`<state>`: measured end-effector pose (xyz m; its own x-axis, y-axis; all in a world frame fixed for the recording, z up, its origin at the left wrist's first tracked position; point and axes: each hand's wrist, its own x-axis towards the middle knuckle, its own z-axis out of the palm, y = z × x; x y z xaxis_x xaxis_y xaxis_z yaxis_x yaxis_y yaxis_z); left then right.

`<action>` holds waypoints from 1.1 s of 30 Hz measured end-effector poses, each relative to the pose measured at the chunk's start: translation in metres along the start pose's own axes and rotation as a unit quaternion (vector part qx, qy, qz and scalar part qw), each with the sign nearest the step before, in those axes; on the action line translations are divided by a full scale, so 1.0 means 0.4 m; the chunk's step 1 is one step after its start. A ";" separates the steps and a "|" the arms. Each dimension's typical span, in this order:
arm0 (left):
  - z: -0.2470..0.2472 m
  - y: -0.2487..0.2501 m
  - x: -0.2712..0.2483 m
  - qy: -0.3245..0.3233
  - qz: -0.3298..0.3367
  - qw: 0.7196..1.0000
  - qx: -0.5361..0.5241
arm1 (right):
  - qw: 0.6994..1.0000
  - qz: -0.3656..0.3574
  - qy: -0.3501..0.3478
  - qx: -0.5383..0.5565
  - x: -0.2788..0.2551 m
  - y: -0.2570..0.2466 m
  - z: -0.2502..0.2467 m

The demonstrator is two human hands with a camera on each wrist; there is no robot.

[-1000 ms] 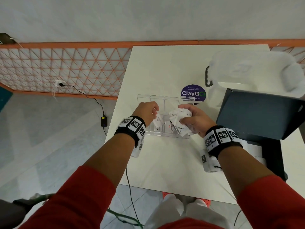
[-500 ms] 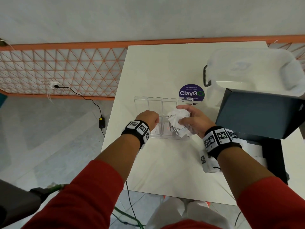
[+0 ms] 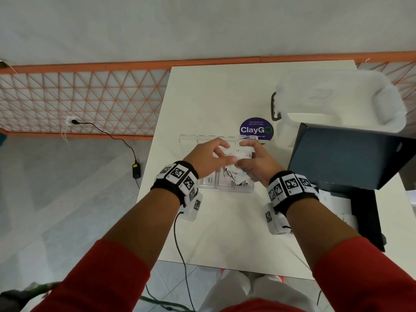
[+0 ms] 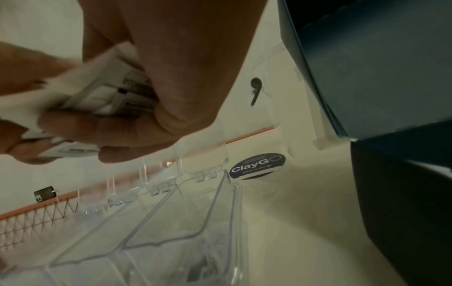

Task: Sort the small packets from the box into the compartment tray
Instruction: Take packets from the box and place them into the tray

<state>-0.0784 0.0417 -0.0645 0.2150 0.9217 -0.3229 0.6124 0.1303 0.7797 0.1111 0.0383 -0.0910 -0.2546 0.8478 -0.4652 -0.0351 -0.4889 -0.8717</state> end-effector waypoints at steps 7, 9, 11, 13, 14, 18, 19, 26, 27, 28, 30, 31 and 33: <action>0.042 0.046 0.012 0.039 -0.010 0.991 -0.130 | 0.997 -0.017 0.044 0.066 -0.037 -0.013 -0.010; 0.044 0.051 0.011 0.041 -0.015 0.989 -0.142 | 0.994 -0.014 0.024 0.101 -0.044 -0.014 -0.017; 0.044 0.053 0.008 0.039 -0.022 0.988 -0.151 | 0.994 -0.022 0.019 0.104 -0.047 -0.017 -0.021; 0.046 0.055 0.004 0.035 -0.028 0.987 -0.154 | 0.995 -0.031 0.036 0.090 -0.047 -0.020 -0.018; 0.045 0.055 0.003 0.036 -0.032 0.988 -0.150 | 0.994 -0.035 0.047 0.088 -0.046 -0.021 -0.014; 0.027 0.056 0.000 0.045 -0.037 0.991 -0.122 | 0.995 -0.034 0.075 0.048 -0.045 -0.018 -0.006; 0.021 0.055 0.000 0.047 -0.038 0.993 -0.099 | 0.996 -0.030 0.077 0.040 -0.045 -0.018 -0.006; 0.000 0.043 -0.005 0.096 -0.022 0.995 -0.028 | 0.996 -0.035 0.078 0.032 -0.046 -0.018 0.002; -0.002 0.040 -0.006 0.103 -0.022 0.994 -0.038 | 0.996 -0.036 0.075 0.037 -0.046 -0.017 0.002; -0.003 0.036 -0.007 0.108 -0.024 0.993 -0.052 | 0.996 -0.037 0.072 0.042 -0.045 -0.017 0.003; -0.009 0.026 -0.008 0.112 -0.031 0.989 -0.089 | 0.996 -0.039 0.069 0.039 -0.043 -0.015 0.003; -0.013 0.021 -0.010 0.111 -0.034 0.988 -0.106 | 0.996 -0.040 0.068 0.031 -0.041 -0.013 0.001; -0.026 0.008 -0.013 0.109 -0.039 0.986 -0.118 | 0.997 -0.037 0.066 0.019 -0.037 -0.006 -0.005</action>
<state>-0.0854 0.0409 -0.0547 -0.0103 0.9590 -0.2831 0.4207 0.2609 0.8688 0.1170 0.0274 -0.0821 -0.1201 0.9003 -0.4184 -0.0857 -0.4293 -0.8991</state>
